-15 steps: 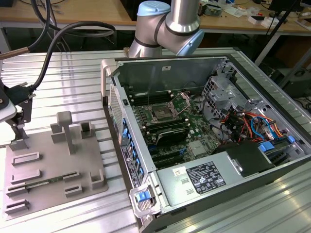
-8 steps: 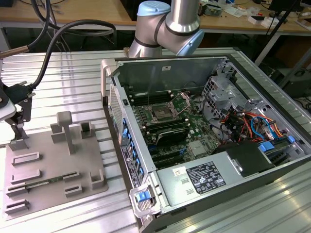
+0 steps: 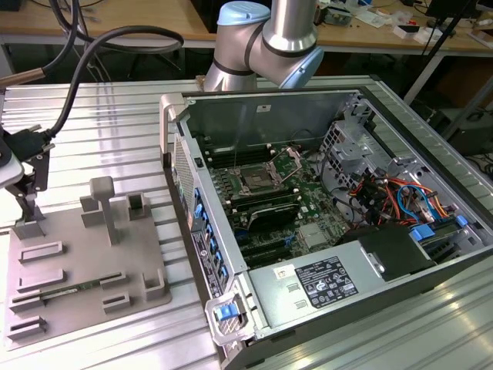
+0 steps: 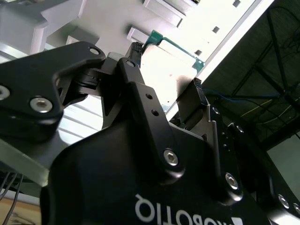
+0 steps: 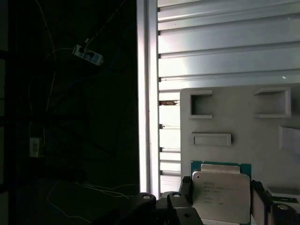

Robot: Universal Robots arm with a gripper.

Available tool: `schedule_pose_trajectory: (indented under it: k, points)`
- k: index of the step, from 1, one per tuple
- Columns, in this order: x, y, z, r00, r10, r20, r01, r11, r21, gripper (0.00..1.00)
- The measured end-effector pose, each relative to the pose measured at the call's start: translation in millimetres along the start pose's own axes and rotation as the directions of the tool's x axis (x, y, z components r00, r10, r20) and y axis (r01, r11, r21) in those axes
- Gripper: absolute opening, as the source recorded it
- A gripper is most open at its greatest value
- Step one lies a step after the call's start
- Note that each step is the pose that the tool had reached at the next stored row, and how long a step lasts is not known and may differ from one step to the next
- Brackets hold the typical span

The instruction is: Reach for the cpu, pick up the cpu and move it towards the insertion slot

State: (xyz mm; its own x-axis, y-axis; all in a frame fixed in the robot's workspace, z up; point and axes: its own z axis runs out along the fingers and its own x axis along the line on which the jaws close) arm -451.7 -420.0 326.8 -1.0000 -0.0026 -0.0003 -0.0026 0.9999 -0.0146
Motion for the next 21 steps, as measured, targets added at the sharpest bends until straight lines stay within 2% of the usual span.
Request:
schedule_pose_trajectory:
  k: [12, 14, 21]
  points:
    - [0.0, -0.1, -1.5, 1.0000, 0.000, 0.0000, 0.000, 1.0000, -0.0009, 0.55]
    - [0.0, -0.2, -8.9, 1.0000, 0.000, 0.0000, 0.000, 1.0000, -0.0009, 0.55]
    - [-0.5, -0.3, -11.9, 1.0000, 0.000, -0.0001, 0.000, 1.0000, -0.0005, 0.55]
